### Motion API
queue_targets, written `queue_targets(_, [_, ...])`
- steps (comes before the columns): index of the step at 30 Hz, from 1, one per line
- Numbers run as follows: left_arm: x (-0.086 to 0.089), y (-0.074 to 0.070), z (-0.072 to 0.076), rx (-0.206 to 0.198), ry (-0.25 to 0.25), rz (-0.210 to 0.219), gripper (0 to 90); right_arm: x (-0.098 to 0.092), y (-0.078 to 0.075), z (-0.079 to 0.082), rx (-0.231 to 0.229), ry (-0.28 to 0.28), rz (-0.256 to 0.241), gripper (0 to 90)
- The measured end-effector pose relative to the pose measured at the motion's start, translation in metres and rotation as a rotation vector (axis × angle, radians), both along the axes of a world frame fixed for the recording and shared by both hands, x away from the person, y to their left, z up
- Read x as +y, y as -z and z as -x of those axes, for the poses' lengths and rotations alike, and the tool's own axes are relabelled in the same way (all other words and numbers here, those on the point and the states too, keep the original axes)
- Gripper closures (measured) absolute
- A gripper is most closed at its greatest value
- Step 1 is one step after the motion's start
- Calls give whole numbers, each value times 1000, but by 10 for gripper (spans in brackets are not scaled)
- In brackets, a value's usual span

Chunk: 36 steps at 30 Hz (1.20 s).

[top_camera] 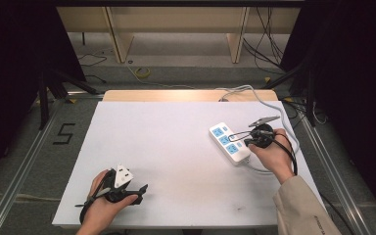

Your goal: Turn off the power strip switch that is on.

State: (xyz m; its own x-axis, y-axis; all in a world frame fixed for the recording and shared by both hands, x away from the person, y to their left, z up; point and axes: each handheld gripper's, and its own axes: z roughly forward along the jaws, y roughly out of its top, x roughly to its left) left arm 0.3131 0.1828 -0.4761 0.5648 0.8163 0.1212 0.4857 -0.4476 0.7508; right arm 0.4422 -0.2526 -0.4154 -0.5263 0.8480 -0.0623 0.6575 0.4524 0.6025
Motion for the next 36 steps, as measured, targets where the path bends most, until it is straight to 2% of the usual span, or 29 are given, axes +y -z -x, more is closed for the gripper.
queue_targets(36, [-1, 0, 0, -1, 2, 0, 174, 9, 3, -20, 27, 3, 20, 900])
